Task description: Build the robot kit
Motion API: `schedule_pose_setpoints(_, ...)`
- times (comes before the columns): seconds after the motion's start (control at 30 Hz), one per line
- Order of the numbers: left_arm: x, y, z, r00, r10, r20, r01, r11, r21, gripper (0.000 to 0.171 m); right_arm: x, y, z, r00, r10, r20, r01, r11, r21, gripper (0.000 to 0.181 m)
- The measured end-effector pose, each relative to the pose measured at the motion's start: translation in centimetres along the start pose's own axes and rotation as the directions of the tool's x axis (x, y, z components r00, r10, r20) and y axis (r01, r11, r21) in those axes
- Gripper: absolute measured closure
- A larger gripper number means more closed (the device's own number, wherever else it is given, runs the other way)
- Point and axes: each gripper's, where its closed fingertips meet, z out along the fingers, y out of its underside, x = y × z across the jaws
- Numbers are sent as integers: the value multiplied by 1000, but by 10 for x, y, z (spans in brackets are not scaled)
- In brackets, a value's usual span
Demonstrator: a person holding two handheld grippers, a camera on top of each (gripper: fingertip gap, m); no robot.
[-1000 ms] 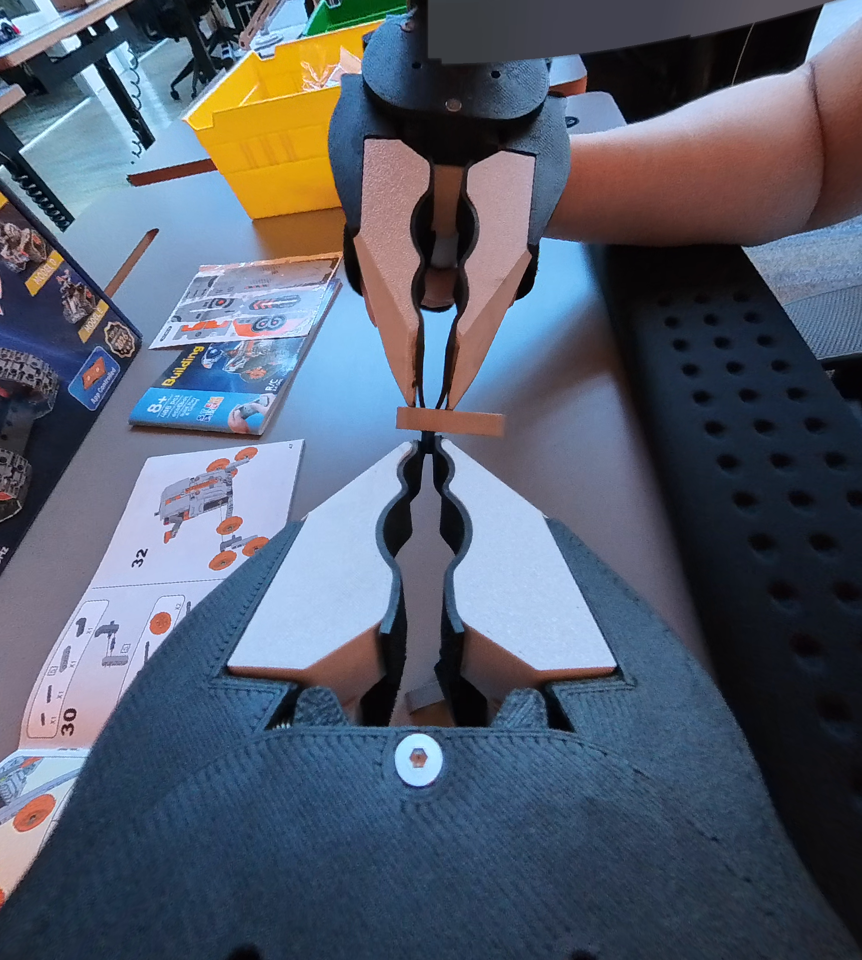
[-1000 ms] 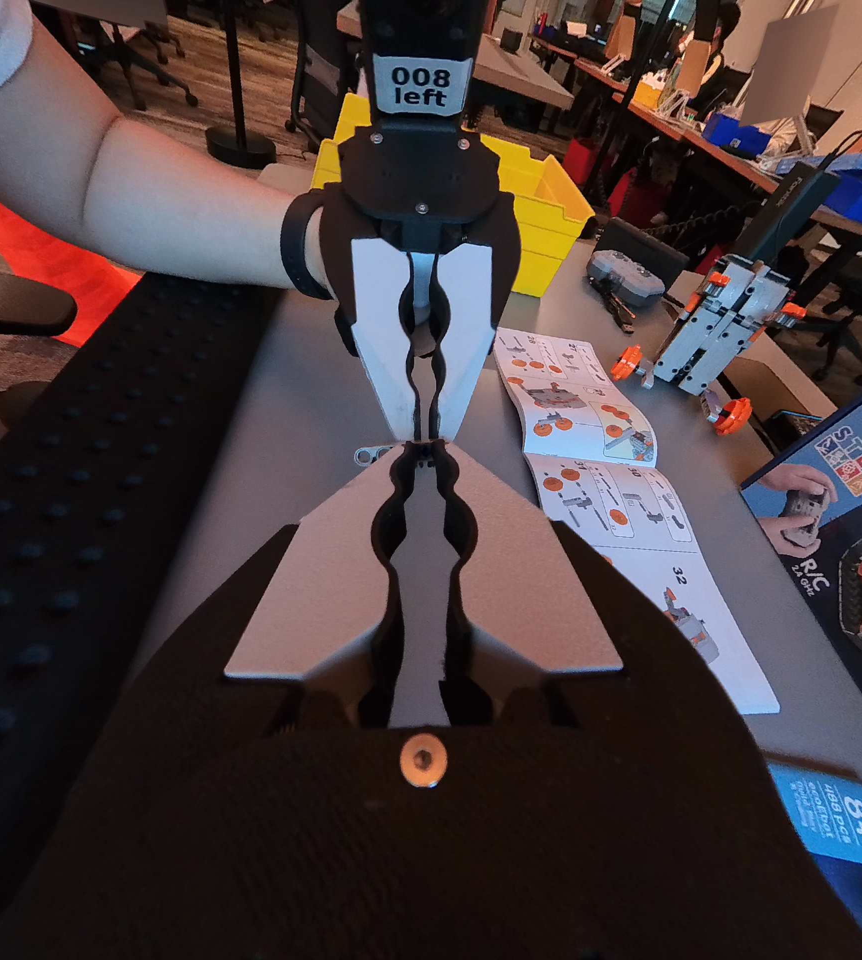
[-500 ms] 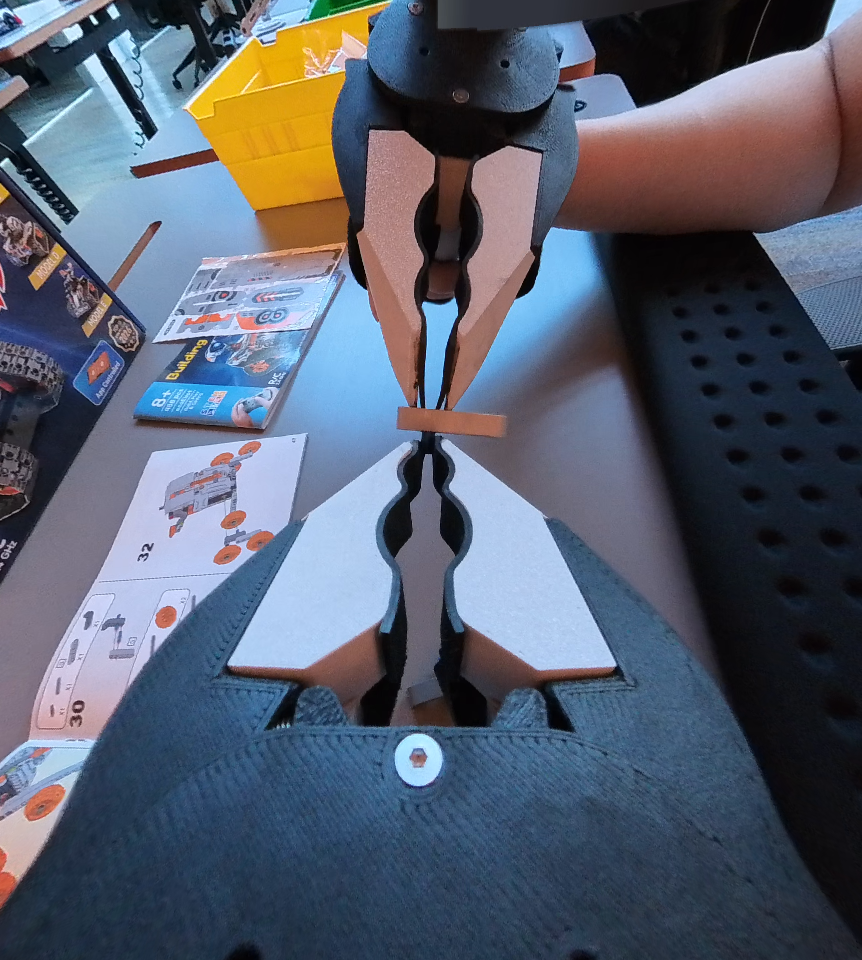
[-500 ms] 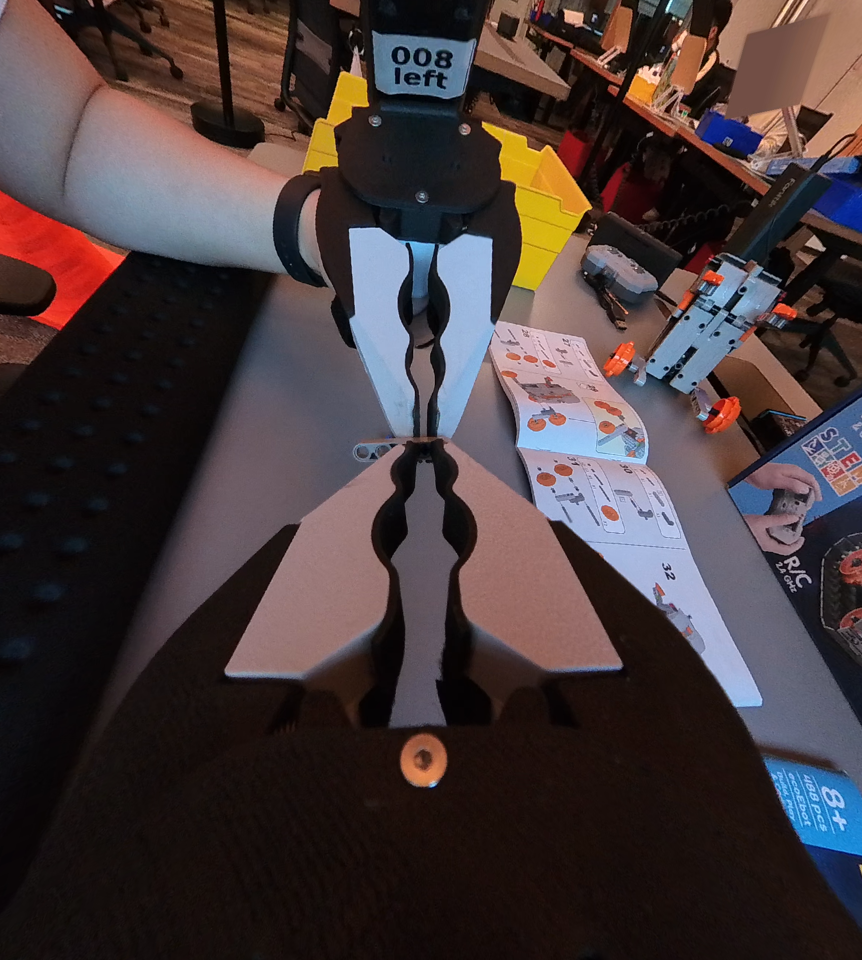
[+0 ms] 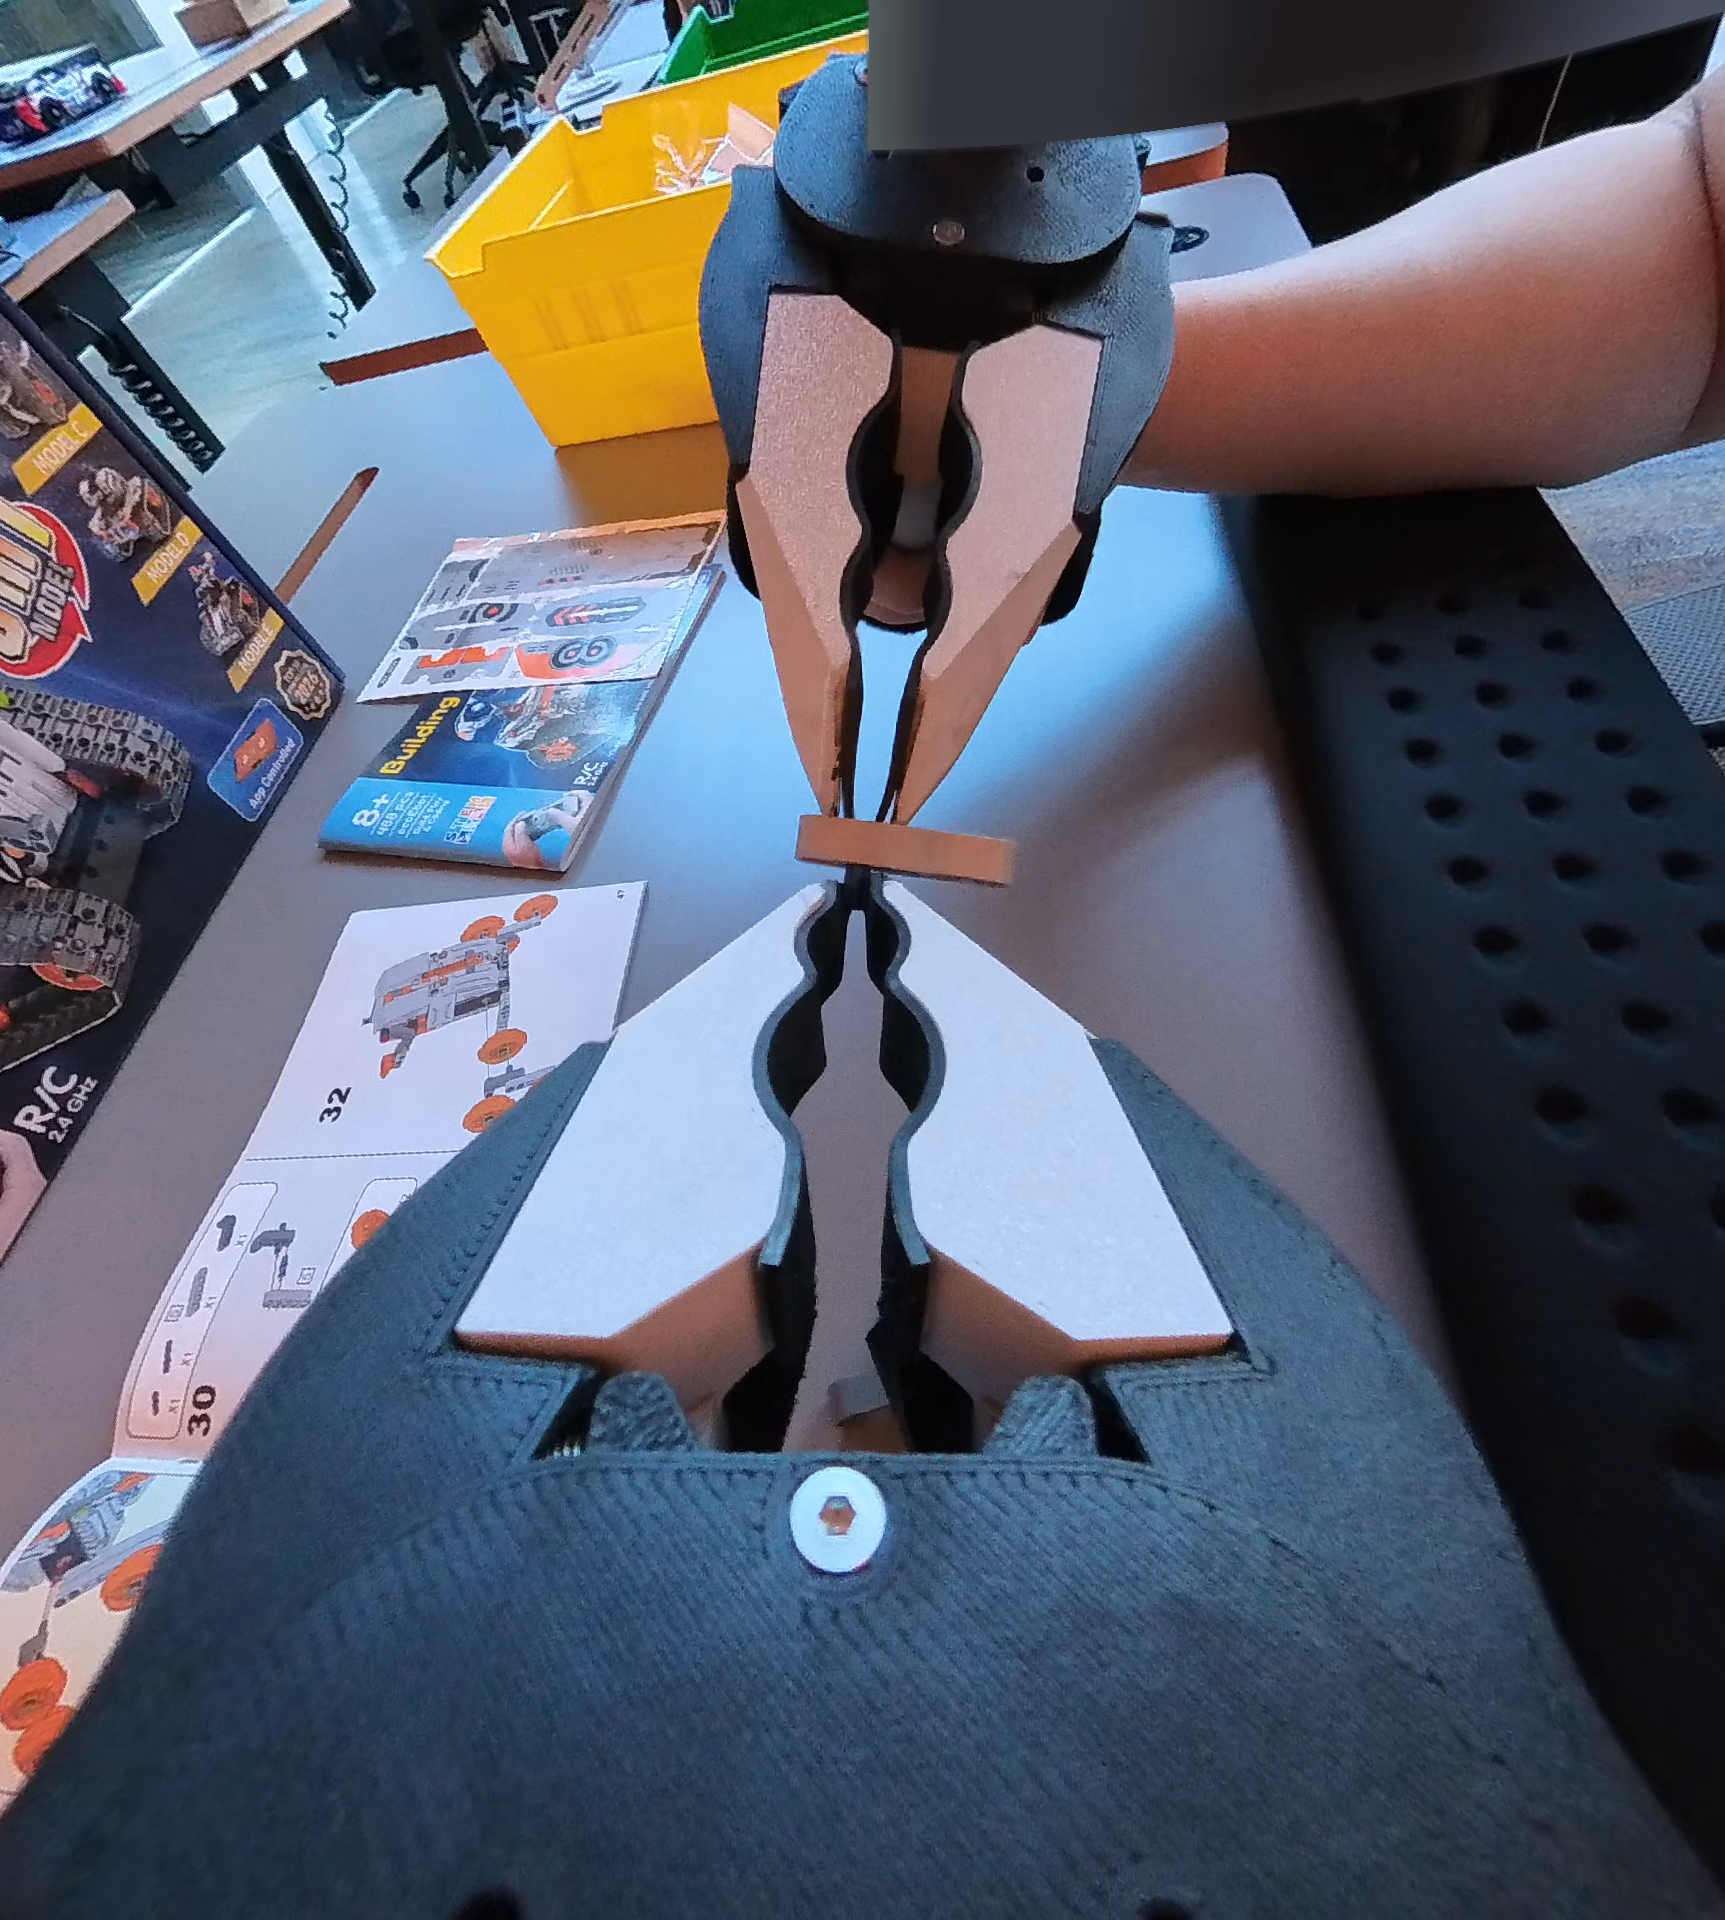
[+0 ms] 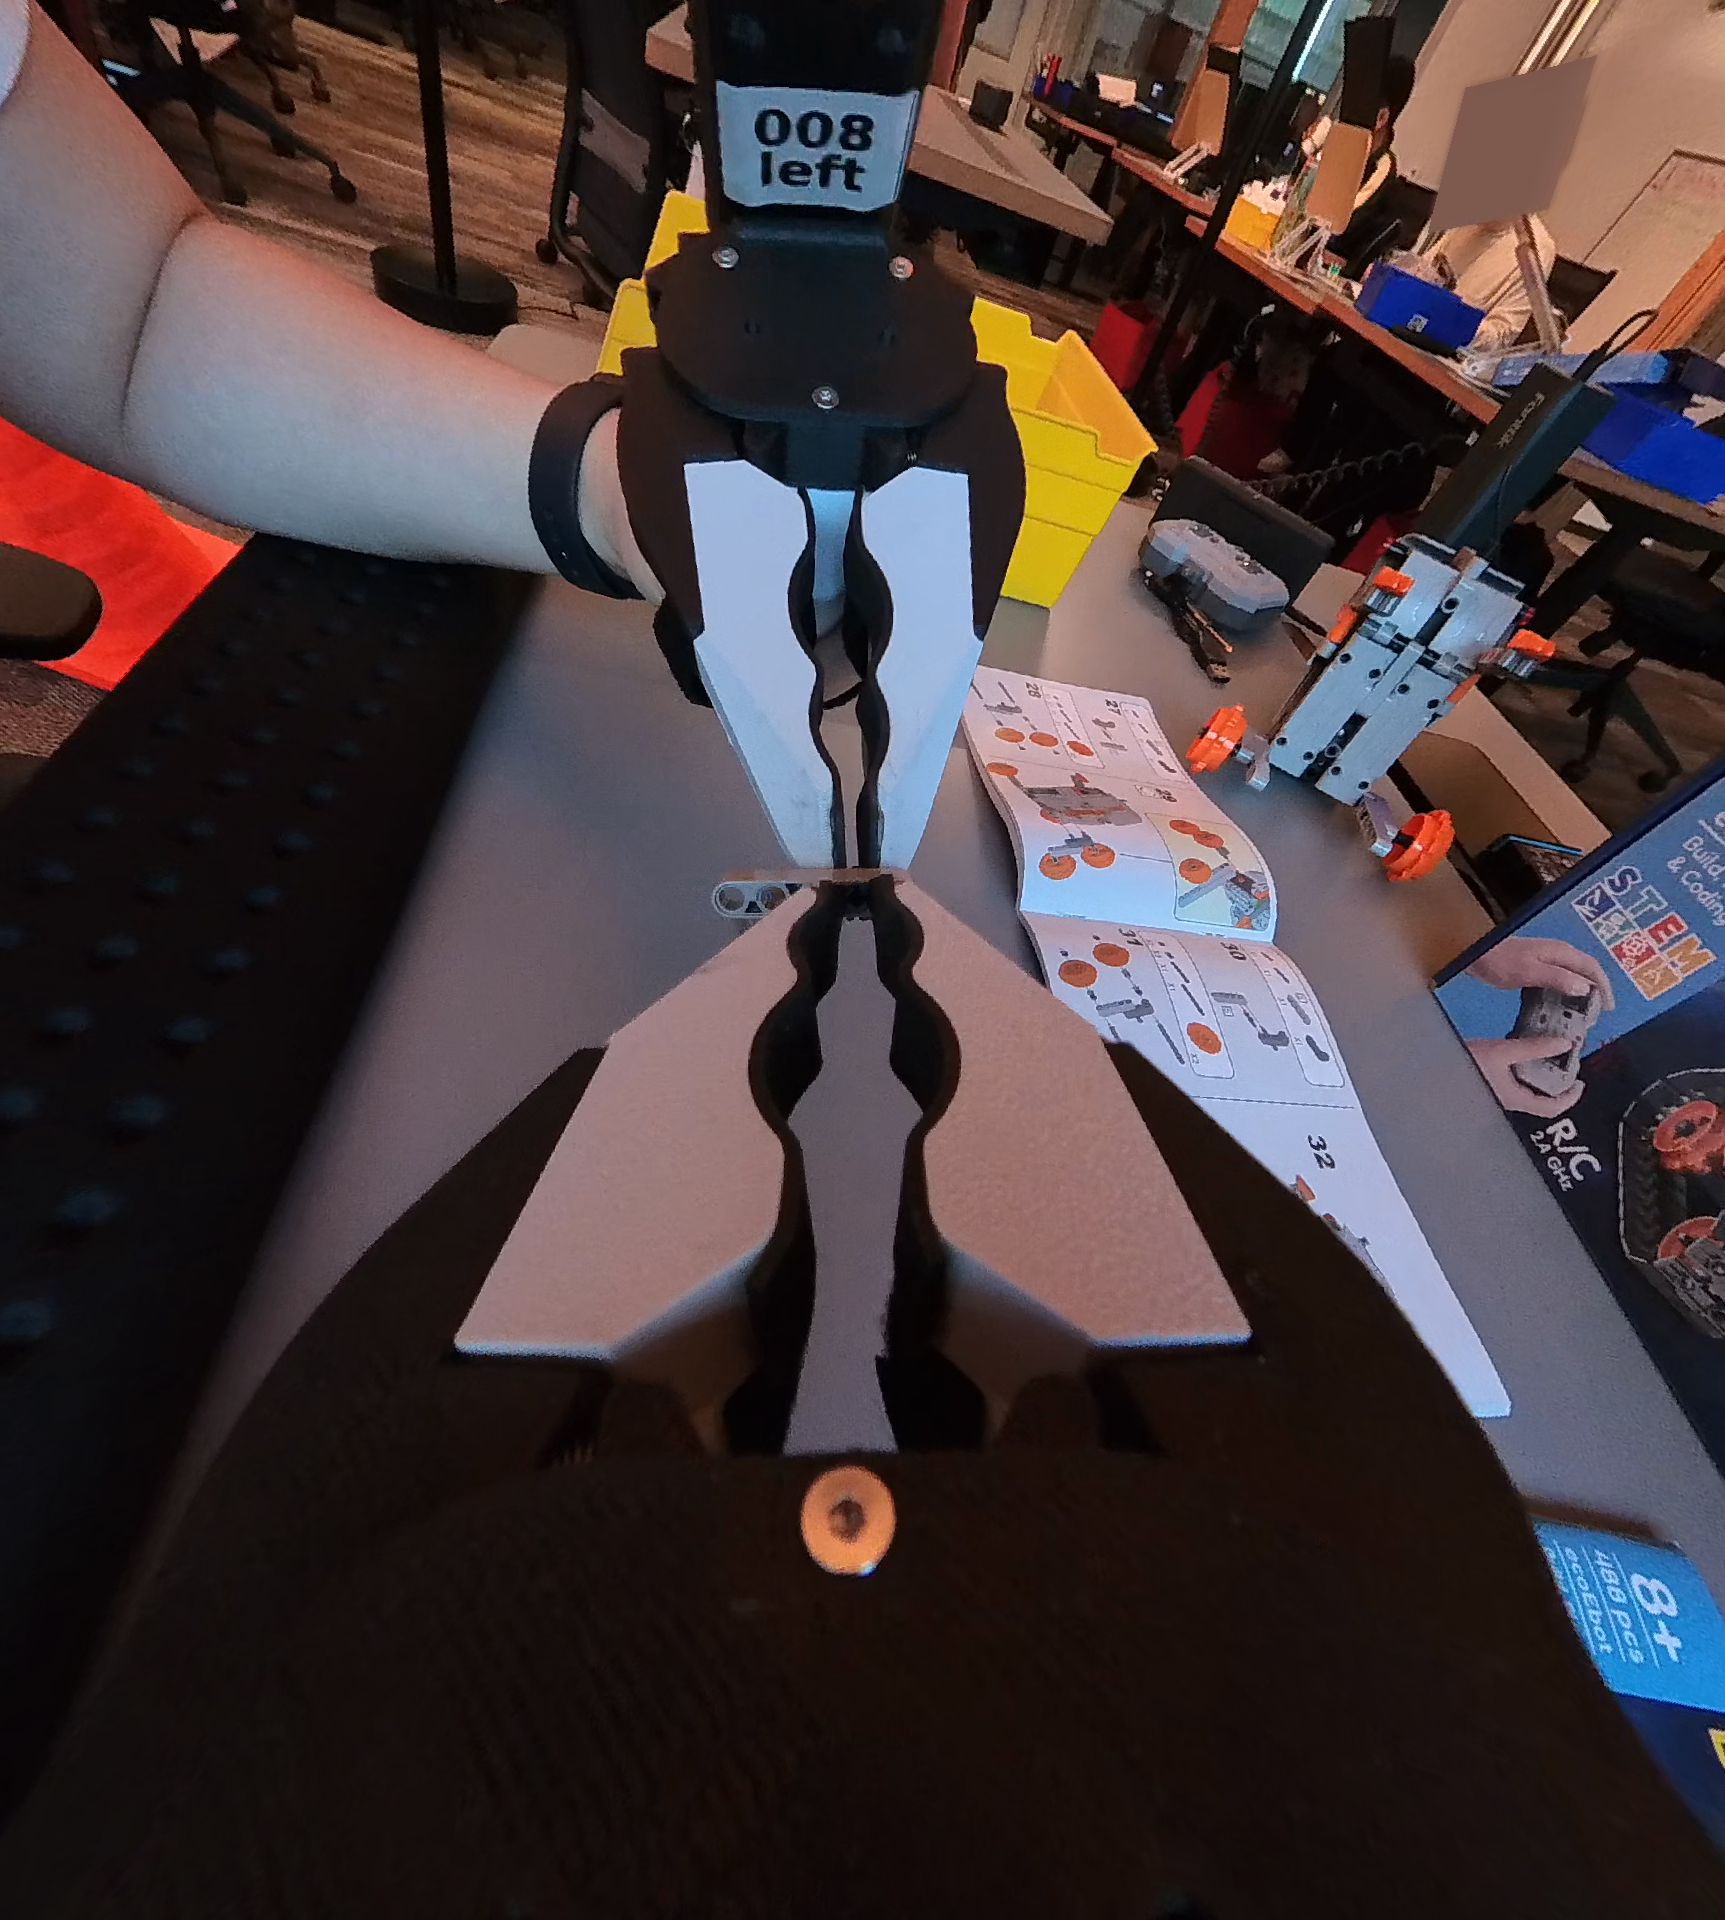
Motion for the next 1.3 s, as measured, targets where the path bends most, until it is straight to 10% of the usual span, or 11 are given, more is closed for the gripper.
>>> schedule_pose_setpoints(0.13, 11, -46, -13, 995, -41, -89, 61, 972, 227, 171, -21, 46, 23, 994, -63, 92, 84, 966, -246, 181)
schedule_pose_setpoints(0.23, 2, -18, -3, 997, 65, 31, -67, 996, 51, 170, -22, 68, 34, 985, -153, 77, 171, 909, -380, 181)
schedule_pose_setpoints(0.33, 0, -6, -5, 996, 69, 49, -71, 997, 34, 170, -2, 39, 19, 1000, 11, -3, -11, 980, -200, 181)
schedule_pose_setpoints(0.5, -6, -2, -8, 997, 58, 54, -60, 997, 41, 170, 9, -23, -12, 999, 37, -17, -34, 988, 152, 117)
schedule_pose_setpoints(1.3, 0, 6, 3, 997, 73, 36, -71, 997, -40, 170, -5, 5, 16, 1000, 12, -2, -12, 999, -45, 140)
